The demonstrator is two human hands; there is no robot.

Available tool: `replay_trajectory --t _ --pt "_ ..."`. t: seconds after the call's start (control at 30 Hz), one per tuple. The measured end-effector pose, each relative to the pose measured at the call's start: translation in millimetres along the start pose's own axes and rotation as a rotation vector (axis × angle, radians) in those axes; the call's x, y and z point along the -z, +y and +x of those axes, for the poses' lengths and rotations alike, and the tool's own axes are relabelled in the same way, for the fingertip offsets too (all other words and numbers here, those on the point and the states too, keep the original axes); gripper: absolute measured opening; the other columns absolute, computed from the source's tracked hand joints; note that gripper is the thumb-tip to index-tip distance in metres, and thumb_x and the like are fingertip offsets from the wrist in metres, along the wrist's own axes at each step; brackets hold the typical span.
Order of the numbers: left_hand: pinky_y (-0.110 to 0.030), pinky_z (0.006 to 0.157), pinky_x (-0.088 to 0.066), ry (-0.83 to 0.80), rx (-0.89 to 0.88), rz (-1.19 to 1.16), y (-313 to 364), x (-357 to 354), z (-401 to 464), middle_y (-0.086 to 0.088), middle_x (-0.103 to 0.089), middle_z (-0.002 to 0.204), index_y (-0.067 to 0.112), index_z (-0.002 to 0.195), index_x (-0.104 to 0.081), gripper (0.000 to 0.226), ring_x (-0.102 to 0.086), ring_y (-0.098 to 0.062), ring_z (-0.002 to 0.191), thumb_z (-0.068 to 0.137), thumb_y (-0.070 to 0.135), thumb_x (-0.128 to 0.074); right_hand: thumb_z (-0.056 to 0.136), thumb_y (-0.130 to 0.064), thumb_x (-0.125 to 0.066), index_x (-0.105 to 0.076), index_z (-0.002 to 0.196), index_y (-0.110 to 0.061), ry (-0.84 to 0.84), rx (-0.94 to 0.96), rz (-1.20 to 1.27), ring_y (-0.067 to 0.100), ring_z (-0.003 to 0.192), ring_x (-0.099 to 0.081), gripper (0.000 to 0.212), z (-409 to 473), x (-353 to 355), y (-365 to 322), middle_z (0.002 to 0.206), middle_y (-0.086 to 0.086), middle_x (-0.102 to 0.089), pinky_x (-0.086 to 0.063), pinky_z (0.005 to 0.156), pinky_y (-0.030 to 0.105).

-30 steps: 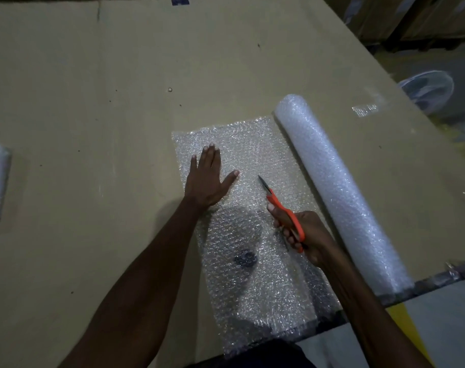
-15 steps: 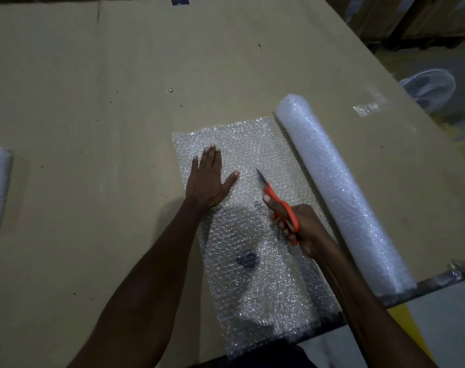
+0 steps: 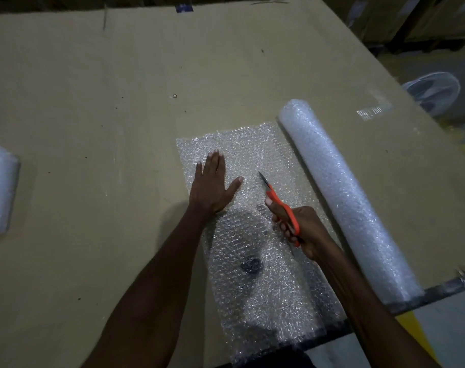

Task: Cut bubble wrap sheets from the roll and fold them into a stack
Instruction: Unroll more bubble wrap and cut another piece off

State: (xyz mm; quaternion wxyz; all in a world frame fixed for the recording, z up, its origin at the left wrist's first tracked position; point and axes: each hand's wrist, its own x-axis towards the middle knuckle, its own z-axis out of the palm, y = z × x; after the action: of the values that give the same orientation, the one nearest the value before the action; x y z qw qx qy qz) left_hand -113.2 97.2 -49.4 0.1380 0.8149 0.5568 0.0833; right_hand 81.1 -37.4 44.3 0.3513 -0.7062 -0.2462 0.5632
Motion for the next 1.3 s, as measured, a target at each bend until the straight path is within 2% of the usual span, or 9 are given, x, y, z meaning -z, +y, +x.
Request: replay_trajectory --t 0.27,0.5,0.67,0.97,1.3 --pt "-0.047 0.125 0.000 0.003 0.000 0.011 0 0 0 -0.012 0.000 0.168 0.005 0.159 -0.006 0.091 0.002 -0.024 0.155 0.096 0.070 -0.015 0.075 -0.048 -0.085 -0.072 0.080 0.003 0.003 0.011 -0.005 0.011 0.034 -0.040 0.053 4 -2 -6 0.046 0.004 -0.054 -0.027 0.034 0.016" --pt "-0.048 0.125 -0.001 0.010 0.000 0.012 0 0 -1 -0.012 -0.001 0.168 0.005 0.159 -0.007 0.093 0.001 -0.024 0.155 0.094 0.072 -0.012 0.071 -0.055 -0.085 -0.072 0.078 -0.002 -0.009 0.023 -0.015 0.012 0.037 -0.042 0.055 9 -7 -14 0.050 0.005 -0.055 -0.030 0.035 0.017" --pt "-0.047 0.124 -0.001 0.016 -0.005 0.013 1 -1 0 -0.012 -0.003 0.168 0.005 0.159 -0.008 0.092 0.000 -0.024 0.155 0.096 0.071 -0.016 0.075 -0.047 -0.085 -0.072 0.085 0.006 -0.003 0.025 -0.013 0.009 0.033 -0.042 0.056 8 -5 -13 0.046 0.003 -0.055 -0.030 0.033 0.017" --pt "-0.047 0.124 -0.001 0.028 -0.006 -0.006 2 0 -2 -0.012 -0.004 0.167 0.004 0.159 -0.009 0.097 -0.001 -0.025 0.155 0.091 0.073 -0.010 0.075 -0.049 -0.085 -0.072 0.079 0.002 -0.012 0.025 -0.012 0.010 0.033 -0.040 0.052 14 -12 -23 0.048 0.005 -0.055 -0.029 0.034 0.016" --pt "-0.046 0.124 0.001 0.020 0.009 -0.014 1 -3 0 -0.011 -0.001 0.168 0.006 0.159 -0.007 0.093 0.001 -0.023 0.155 0.094 0.071 -0.017 0.075 -0.051 -0.084 -0.071 0.082 0.000 -0.025 0.019 -0.013 0.009 0.035 -0.042 0.053 21 -17 -29 0.048 0.002 -0.055 -0.028 0.034 0.016"
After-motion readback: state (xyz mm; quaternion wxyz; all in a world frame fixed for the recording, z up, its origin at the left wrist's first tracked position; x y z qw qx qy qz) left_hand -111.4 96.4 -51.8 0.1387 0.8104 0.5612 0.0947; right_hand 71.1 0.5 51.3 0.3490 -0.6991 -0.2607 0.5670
